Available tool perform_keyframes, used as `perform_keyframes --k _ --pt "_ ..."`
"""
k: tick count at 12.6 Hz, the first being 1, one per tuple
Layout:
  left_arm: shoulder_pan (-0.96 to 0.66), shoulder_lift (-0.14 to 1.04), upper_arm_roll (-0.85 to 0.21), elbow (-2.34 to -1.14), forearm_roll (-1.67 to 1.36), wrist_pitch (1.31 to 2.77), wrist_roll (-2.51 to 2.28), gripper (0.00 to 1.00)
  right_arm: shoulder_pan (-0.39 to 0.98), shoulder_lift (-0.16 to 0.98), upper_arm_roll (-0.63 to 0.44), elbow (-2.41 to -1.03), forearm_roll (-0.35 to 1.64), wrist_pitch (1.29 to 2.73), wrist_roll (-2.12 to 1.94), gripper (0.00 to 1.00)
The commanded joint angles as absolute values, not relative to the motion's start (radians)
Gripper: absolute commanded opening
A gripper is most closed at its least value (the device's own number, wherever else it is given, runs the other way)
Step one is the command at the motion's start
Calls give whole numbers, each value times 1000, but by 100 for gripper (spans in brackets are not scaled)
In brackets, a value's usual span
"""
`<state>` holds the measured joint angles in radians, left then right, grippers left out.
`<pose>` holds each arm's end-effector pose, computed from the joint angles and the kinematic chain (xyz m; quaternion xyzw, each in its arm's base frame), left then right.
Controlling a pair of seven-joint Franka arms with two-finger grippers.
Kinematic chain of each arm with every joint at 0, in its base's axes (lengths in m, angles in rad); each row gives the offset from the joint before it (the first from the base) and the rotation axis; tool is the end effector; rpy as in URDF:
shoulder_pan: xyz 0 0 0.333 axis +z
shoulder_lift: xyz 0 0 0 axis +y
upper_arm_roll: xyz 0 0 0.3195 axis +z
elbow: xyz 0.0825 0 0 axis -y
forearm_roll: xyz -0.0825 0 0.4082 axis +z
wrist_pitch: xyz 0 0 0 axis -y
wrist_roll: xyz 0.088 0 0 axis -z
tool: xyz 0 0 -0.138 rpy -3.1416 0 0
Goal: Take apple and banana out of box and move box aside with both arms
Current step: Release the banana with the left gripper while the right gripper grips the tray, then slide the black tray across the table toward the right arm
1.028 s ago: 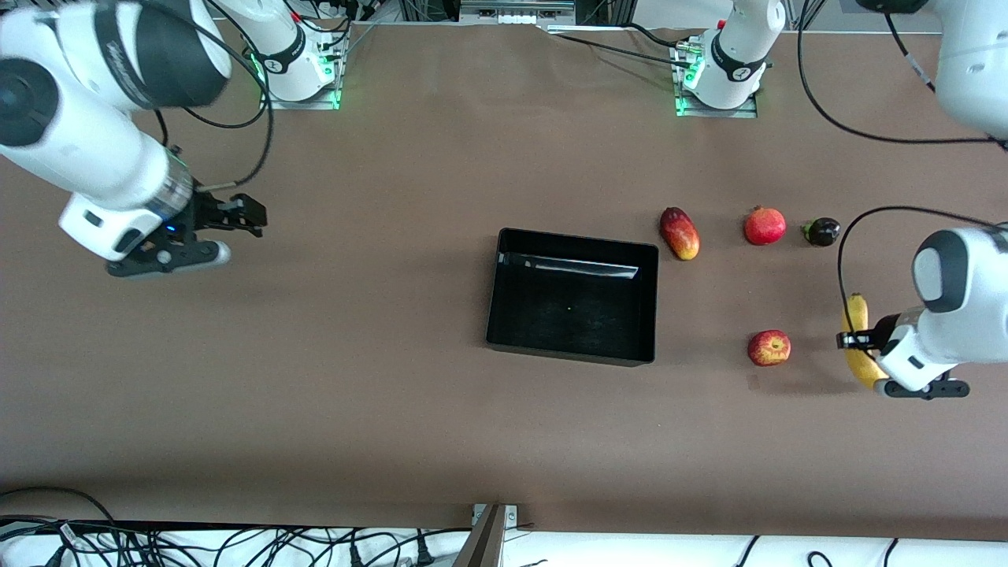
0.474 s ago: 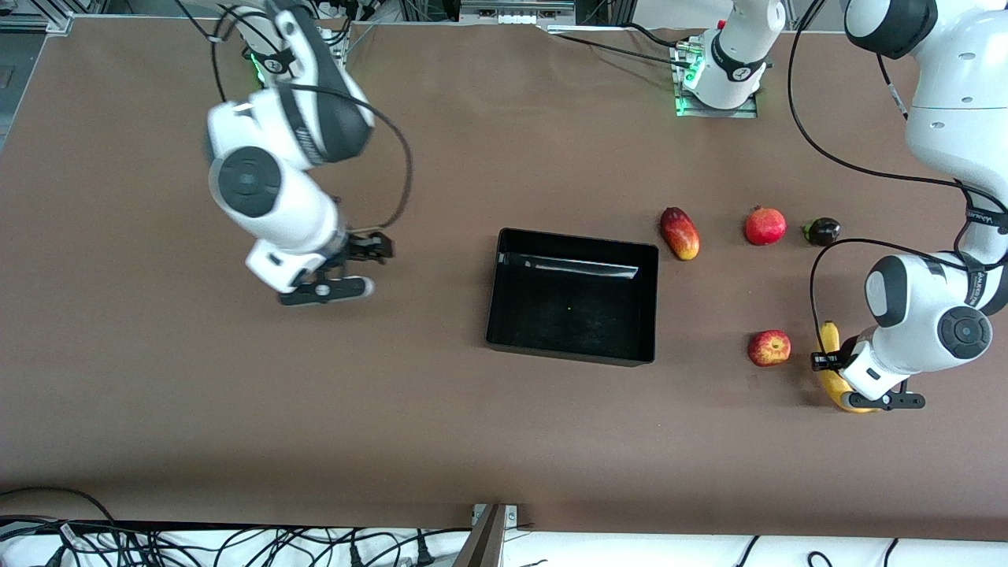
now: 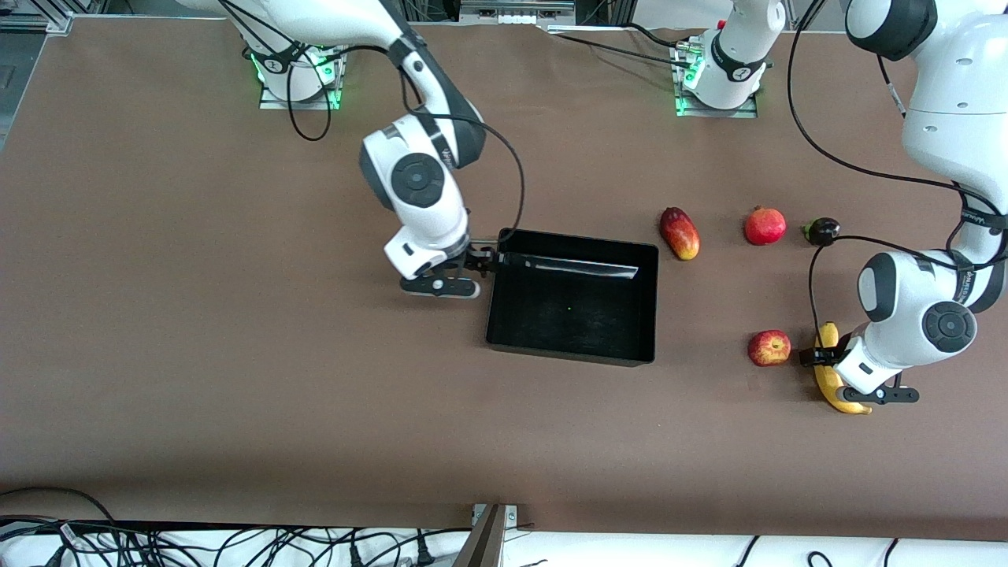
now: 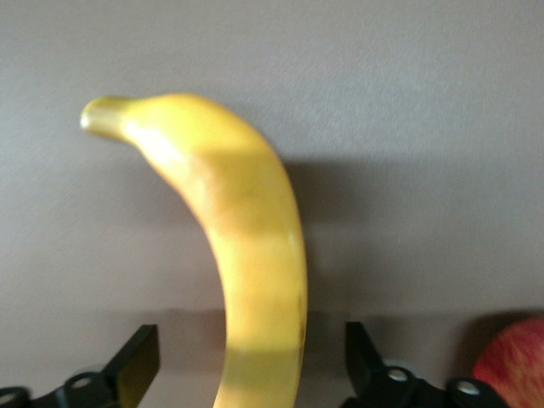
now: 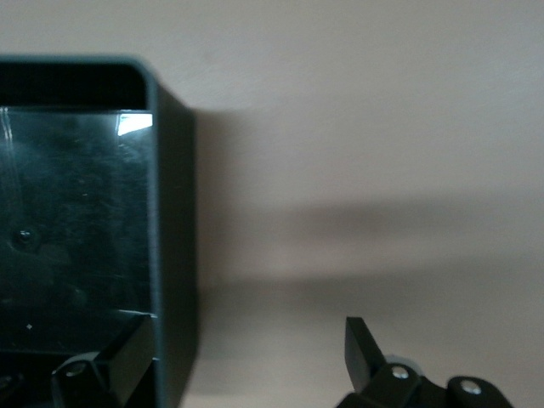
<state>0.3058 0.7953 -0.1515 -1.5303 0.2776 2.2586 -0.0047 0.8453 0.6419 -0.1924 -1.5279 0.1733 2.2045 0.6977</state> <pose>0.7079 0.1359 0.1398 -0.9984 -0.0091 0.0302 0.0479 0.5663 0.4686 0.2493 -0.9983 0.0520 -0.0101 0.0262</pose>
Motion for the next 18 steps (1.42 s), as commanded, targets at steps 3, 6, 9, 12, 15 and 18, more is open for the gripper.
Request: perform_keyframes --k 3,6,9,12,15,18 --pt "299 462 -176 -1561 192 1875 -9 100 893 744 -206 -1447 190 2207 742 100" --pt "224 263 -172 -1675 153 1826 -6 100 905 778 -206 -1447 190 2255 738 85" --pt "154 148 -152 -1672 83 1775 -116 100 908 787 -206 -1447 190 2267 739 33" --pt "45 77 -52 -1620 29 1677 -189 100 908 782 -206 -1447 190 2263 726 0" --pt "44 14 -58 -1566 0 1583 -180 100 890 767 -216 -1445 192 2226 716 0" --pt "48 -18 -69 -1516 3 1406 -176 100 757 674 -215 -1439 195 2094 555 0"
